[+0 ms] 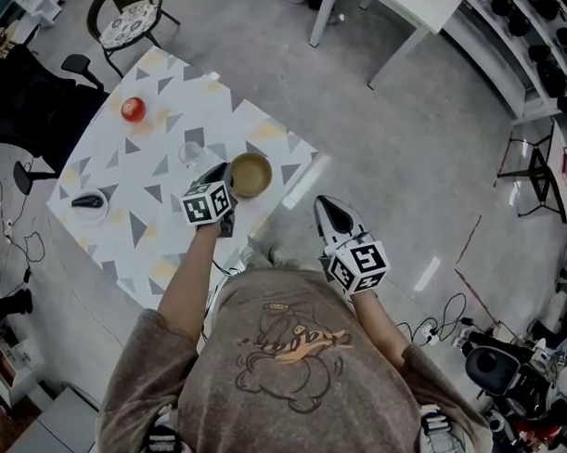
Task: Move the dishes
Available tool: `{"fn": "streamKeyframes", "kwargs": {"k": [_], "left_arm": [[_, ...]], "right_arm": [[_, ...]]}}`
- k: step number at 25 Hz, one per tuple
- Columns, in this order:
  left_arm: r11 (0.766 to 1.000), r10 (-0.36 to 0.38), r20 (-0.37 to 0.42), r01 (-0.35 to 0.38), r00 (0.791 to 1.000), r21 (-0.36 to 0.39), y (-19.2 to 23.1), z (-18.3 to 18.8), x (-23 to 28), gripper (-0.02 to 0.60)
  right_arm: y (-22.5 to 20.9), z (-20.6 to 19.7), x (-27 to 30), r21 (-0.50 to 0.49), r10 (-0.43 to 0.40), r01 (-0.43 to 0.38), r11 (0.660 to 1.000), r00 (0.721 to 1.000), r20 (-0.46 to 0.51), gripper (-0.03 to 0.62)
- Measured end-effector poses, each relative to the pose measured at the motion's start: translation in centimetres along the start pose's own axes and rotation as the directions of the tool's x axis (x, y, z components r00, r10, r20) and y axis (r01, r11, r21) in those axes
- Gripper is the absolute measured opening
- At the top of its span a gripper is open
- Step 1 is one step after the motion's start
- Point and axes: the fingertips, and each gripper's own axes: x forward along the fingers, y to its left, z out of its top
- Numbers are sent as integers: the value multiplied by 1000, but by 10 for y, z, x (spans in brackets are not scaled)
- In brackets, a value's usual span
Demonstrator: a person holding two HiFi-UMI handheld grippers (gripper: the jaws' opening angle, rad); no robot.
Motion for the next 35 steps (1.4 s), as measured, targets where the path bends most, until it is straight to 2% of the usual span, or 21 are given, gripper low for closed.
{"fn": "streamKeyframes", "kwargs": {"k": [9,17,22,29,32,35], "left_arm": [[997,-24,130,14,991,77,-22,44,-37,28],[985,-56,268,9,962,171,-46,87,-99,28],[980,-63,340,-6,938,199,-55,103,-145,28],[979,-37,425,-52,905,195,-57,108,-204,28],[980,-24,435,-65,900,188,-57,100,-221,28],[971,-18,429,-87,903,225,-58,87,-233,28]], "right_arm": [[9,5,13,-16,56,-56,998,998,6,3],[28,10,30,-43,139,-138,989,990,7,3],[46,13,42,-64,196,-195,979,980,10,3],[75,20,58,-97,276,-274,957,961,5,3],[85,24,61,-113,299,-297,948,954,3,3],[95,26,64,-130,322,-320,939,947,-2,3]]}}
